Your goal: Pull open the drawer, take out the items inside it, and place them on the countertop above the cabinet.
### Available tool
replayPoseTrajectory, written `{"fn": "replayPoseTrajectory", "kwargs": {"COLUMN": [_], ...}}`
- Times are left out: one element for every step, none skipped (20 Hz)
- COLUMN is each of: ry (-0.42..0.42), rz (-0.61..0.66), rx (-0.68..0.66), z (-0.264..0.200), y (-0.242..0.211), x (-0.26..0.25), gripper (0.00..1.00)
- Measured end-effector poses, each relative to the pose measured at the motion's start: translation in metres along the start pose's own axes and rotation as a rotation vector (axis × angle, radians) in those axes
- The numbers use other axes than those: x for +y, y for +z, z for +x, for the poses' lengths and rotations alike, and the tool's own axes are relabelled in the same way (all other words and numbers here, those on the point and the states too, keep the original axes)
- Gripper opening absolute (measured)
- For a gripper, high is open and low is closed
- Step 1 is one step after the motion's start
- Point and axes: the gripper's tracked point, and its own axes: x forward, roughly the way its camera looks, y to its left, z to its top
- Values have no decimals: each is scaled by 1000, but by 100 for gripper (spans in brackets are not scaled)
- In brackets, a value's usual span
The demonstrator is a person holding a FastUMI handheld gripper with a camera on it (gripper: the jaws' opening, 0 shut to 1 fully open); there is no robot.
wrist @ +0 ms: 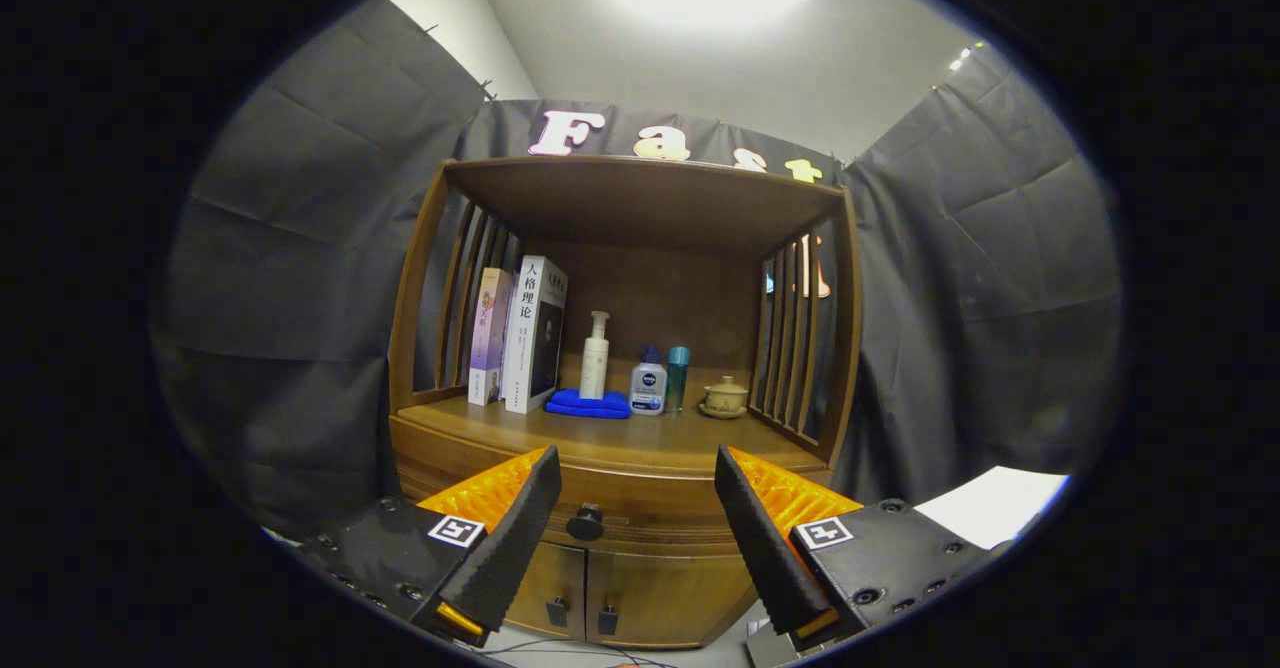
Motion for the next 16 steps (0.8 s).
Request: {"fn": "replayPoseTrajectory", "kwargs": {"ry": [-1, 4, -1, -15, -28, -32, -34, -35, -25, -16, -7, 2, 6, 11, 22, 36], "rz": [3, 9, 15, 19, 22, 24, 28, 38, 51, 66, 83, 97, 107, 104, 97, 91], "rx": [4, 12, 24, 43, 62, 85, 110, 129, 144, 167, 187, 201, 217, 232, 255, 278], "z": [8, 17, 27, 35, 45, 53, 61, 68, 74, 81, 87, 93, 100, 107, 115, 121], "y": [-2, -5, -9, -14, -19, -26, -35, -42, -50, -61, -72, -81, -90, -98, -109, -118], "x": [4, 9, 13, 14, 15, 18, 21, 24, 28, 33, 39, 44, 47, 50, 52, 56], "gripper": [97, 97, 97, 97, 97, 97, 97, 97, 97, 97, 97, 97, 97, 98, 97, 97]}}
